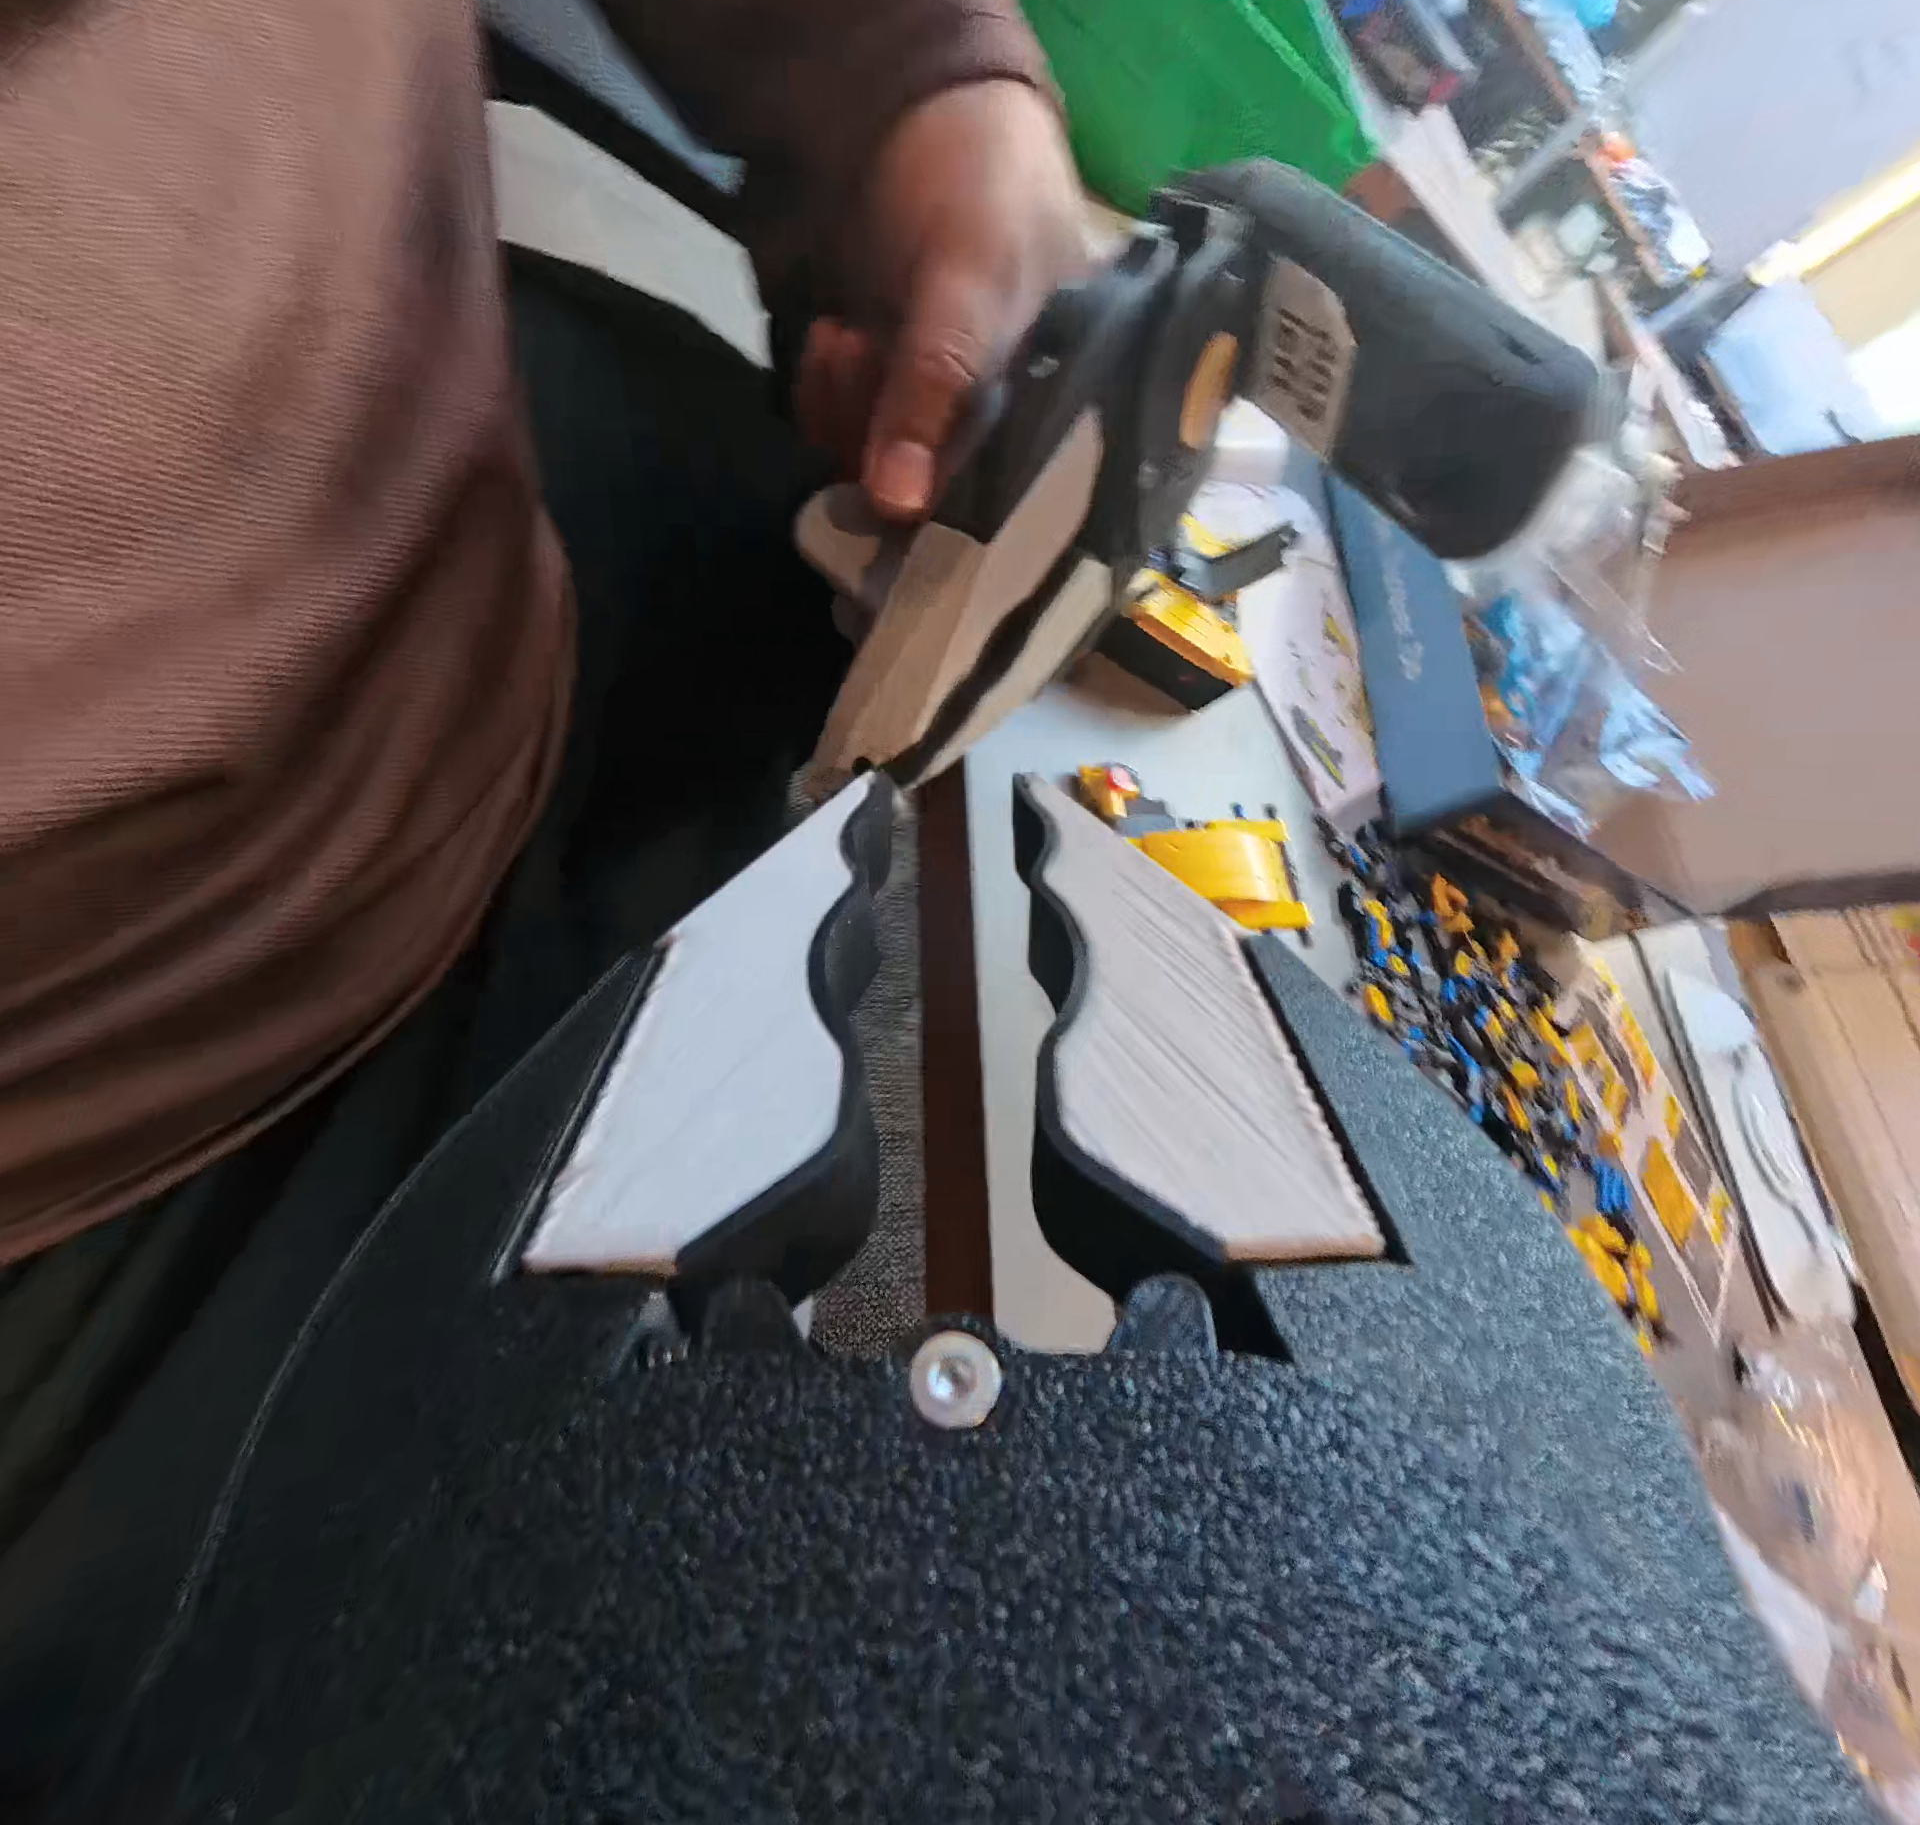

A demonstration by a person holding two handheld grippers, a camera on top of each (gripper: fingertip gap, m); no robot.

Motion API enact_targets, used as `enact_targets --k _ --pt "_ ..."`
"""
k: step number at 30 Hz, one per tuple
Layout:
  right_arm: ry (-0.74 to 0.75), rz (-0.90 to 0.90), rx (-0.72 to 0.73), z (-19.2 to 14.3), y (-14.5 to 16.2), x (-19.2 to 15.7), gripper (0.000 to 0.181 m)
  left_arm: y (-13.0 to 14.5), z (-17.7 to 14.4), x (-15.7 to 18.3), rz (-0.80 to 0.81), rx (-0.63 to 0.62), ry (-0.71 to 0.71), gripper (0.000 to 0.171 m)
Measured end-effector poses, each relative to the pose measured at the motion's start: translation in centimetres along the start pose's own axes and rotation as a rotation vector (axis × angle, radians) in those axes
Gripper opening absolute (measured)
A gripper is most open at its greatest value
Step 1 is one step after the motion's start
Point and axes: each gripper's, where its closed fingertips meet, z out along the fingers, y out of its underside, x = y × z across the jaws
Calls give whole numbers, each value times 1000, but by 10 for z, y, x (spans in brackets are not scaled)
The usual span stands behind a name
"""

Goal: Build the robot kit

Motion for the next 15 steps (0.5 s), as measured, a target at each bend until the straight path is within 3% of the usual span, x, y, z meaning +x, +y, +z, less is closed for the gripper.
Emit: enact_targets --k 8,15 --pt "-181 -113 -29 14 -5 -33 15 11 2 18 1 -130 90 4" --pt "-209 -144 -43 19 -3 -39 1 23 5 23 11 -223 136 5"
